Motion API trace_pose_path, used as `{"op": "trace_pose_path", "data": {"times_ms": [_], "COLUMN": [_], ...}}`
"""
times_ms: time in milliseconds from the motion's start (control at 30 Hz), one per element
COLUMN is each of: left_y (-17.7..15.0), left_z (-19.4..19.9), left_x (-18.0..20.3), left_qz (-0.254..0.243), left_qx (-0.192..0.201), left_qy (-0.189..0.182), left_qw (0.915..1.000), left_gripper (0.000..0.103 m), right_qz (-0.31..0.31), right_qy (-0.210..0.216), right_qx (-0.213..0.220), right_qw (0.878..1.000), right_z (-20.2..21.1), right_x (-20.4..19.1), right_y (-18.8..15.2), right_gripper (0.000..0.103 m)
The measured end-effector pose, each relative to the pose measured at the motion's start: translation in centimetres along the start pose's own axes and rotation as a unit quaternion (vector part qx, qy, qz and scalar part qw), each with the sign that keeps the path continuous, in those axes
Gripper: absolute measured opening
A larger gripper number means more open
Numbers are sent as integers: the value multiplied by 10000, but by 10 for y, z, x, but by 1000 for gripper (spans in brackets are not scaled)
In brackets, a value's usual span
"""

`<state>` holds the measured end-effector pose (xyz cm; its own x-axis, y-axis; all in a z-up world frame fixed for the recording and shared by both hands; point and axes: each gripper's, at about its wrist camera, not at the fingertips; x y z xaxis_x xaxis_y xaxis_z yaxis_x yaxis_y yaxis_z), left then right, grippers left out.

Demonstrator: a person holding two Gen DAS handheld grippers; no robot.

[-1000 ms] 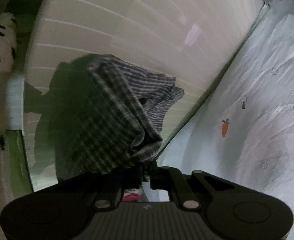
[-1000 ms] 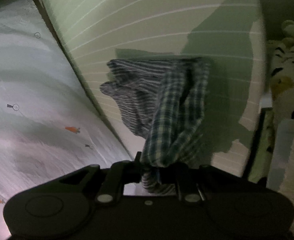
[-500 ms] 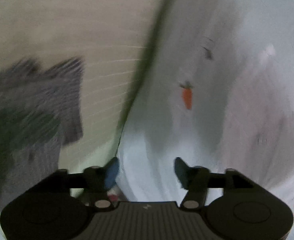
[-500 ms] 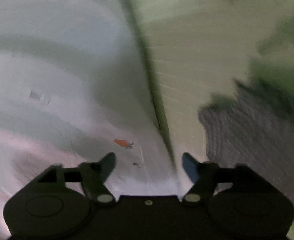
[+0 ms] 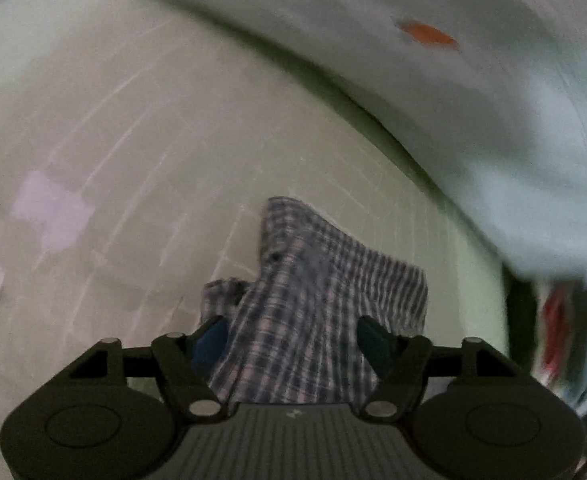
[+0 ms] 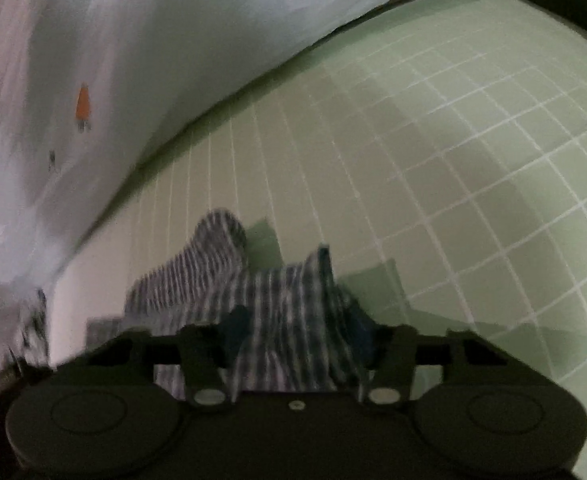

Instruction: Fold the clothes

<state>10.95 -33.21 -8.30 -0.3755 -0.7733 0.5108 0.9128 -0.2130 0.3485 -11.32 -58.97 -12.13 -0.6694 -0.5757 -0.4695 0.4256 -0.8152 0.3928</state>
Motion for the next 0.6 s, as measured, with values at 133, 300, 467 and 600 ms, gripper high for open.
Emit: {"op": "trace_pose_path", "data": {"times_ms": [133,300,467,600], "left_y": [-9,-15,-12,2], "left_z": [-5,9,48,31], "left_x": [20,27,14,2], "left_qz": [-659,-907,-199,-12], "left_qx": [0,274,1225,1134], "left_qy": [341,517,-241,544], "left_qw": [9972,9942,9920,9921], "left_gripper": [33,4,9,35], "right_qz": [241,307,726,800], "right_qy": [39,616,1046,664], "right_qx": [113,767,1525,1219], "right_qw": [9996,9947,9801,9871], "right_z": [1,34,62,26], "right_x": [-5,-15,-33,-29], "right_y": [-8,-7,5,24], "right_gripper": [5,2,3,52]}}
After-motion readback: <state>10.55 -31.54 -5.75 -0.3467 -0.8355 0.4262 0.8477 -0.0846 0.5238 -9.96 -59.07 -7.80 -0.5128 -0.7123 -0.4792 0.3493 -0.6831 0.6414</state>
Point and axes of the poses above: each gripper's, at about its wrist camera, not at the fingertips, and z roughly against the way its jaws point, x to its right, y to its top, and after that the axes turned 1 degree about -x, right-handed
